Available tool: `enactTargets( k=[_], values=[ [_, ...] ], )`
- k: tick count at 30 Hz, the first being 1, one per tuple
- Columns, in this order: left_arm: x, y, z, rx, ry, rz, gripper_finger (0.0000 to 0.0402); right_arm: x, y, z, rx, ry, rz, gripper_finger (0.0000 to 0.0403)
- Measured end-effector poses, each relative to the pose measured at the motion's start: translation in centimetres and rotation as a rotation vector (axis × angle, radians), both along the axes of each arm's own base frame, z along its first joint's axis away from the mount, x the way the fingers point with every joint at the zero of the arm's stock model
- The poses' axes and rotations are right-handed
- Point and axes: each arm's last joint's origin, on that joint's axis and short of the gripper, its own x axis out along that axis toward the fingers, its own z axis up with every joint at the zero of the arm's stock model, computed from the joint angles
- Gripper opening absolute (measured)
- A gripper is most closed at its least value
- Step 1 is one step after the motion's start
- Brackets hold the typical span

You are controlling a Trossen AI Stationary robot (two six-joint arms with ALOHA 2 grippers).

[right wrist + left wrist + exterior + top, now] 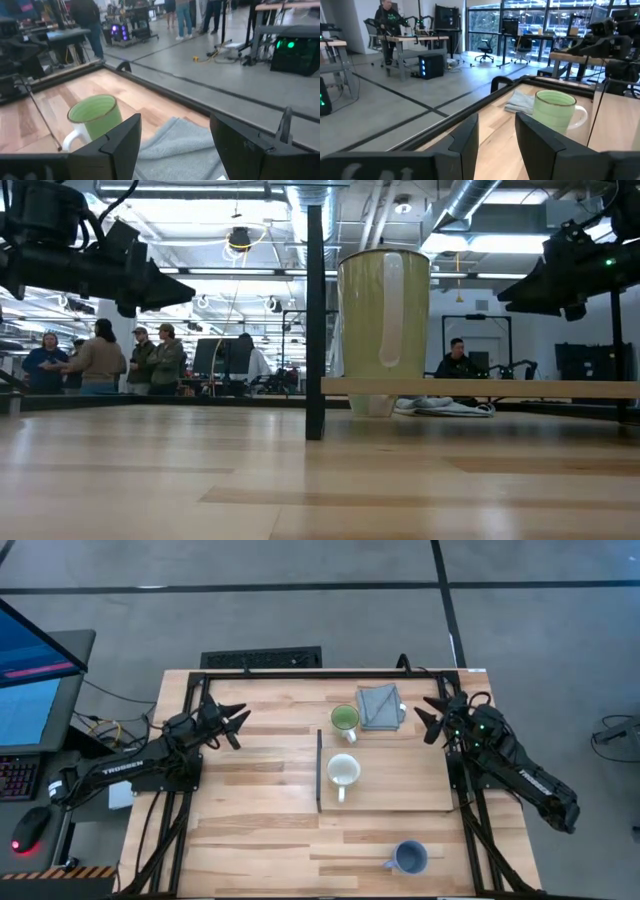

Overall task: Stack small to large cups/mugs on shelf
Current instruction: Put the green mug on the shelf

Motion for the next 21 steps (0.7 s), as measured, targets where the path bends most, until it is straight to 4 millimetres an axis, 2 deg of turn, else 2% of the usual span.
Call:
enactTargets(
  k=[5, 10, 21],
  values=[
    [0.0, 0.0, -0.1, -0.005, 0.011, 0.001, 0.0119, 0.3, -0.2, 0.4, 0.036, 0.035, 0.012, 0.0261],
    [0.0, 0.0, -0.4, -0.031, 0.025, 0.001, 0.0119, 1.0, -0.6, 1.9, 0.068, 0.062, 0.046, 0.0261],
    [0.0, 0.0, -0.6, -0.046, 0.036, 0.001, 0.0119, 3.8, -2.7, 7.0, 0.140, 0.112, 0.135, 0.0261]
  ],
)
